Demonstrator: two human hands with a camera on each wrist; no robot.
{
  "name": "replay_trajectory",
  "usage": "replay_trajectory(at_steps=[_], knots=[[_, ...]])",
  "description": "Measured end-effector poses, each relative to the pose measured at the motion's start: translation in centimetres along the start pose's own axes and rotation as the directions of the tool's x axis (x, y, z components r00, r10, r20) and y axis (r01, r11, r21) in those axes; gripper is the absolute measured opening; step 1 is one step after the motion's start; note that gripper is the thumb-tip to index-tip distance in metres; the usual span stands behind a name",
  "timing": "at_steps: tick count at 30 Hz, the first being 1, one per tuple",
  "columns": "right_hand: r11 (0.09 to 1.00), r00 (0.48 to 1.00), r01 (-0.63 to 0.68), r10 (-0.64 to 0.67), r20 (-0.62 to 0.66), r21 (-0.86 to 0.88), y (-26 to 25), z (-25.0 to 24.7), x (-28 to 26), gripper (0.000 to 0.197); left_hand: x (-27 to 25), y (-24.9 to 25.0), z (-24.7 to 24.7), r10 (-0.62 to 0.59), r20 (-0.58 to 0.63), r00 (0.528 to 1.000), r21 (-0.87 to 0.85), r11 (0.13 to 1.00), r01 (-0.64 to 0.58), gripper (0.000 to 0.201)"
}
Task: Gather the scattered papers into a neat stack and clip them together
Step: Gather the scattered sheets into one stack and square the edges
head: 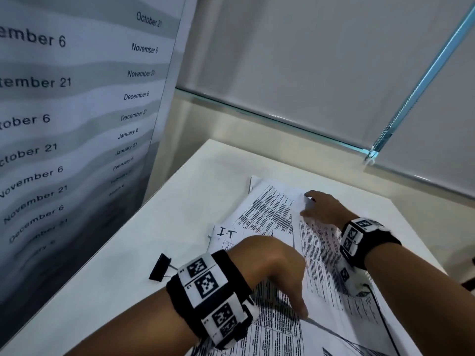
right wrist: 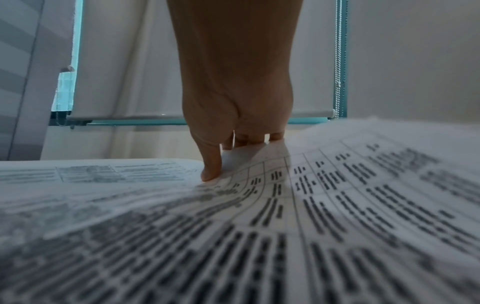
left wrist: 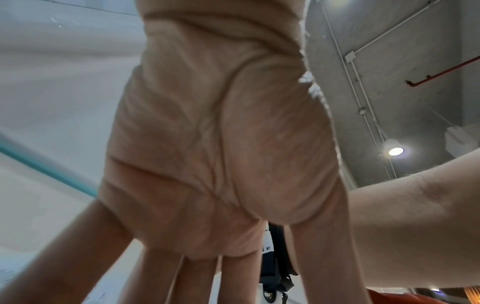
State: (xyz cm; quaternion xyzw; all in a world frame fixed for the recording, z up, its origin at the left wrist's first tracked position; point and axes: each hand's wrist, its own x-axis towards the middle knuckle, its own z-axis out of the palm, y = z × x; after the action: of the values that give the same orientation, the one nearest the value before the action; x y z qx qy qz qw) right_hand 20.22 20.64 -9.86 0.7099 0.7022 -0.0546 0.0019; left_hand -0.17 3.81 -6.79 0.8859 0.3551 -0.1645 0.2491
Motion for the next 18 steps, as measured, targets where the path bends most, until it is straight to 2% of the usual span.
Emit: replay_trajectory(at_steps=[3,5,6,10,14,16,18], knots=[[0.999,0.997,0.045,-0.044,-0.071,0.015,-0.5,-1.7,-1.1,0.014,0.1,-0.4,0.0,-0.008,0.000,1.000,0.001,1.000,0.008,0.056],[0.992,0.988,0.087,-0.074,-0.135,0.095,-0.3,-3.6,-2.3,0.031,0.0,-0.4,-0.1,-0.026,-0.005,1.000,-0.010,1.000,0.026,0.055],[0.986,0.982,0.107,-0.086,-0.166,0.126,-0.2,-4.9,-3.1,0.034,-0.1,-0.4,-0.2,-0.035,-0.006,0.999,-0.010,0.999,0.035,0.055],[0.966,0.954,0.176,-0.119,-0.276,0.191,1.4,-10.4,-7.3,0.027,-0.8,0.1,-0.4,-0.008,-0.017,1.000,0.034,0.999,0.008,0.052],[0.965,0.924,0.174,-0.091,-0.370,0.198,4.3,-15.4,-11.3,0.025,-2.2,-0.7,-1.3,-0.006,-0.214,0.977,-0.080,0.997,-0.011,0.053],[0.955,0.913,0.183,-0.078,-0.400,0.232,6.0,-17.4,-13.5,0.029,-2.7,-1.4,-2.1,-0.022,-0.347,0.938,-0.115,0.993,-0.019,0.058],[0.938,0.902,0.196,-0.058,-0.427,0.286,7.3,-19.3,-16.2,0.024,-3.2,-2.5,-2.9,-0.076,-0.435,0.897,-0.129,0.991,0.022,0.062]])
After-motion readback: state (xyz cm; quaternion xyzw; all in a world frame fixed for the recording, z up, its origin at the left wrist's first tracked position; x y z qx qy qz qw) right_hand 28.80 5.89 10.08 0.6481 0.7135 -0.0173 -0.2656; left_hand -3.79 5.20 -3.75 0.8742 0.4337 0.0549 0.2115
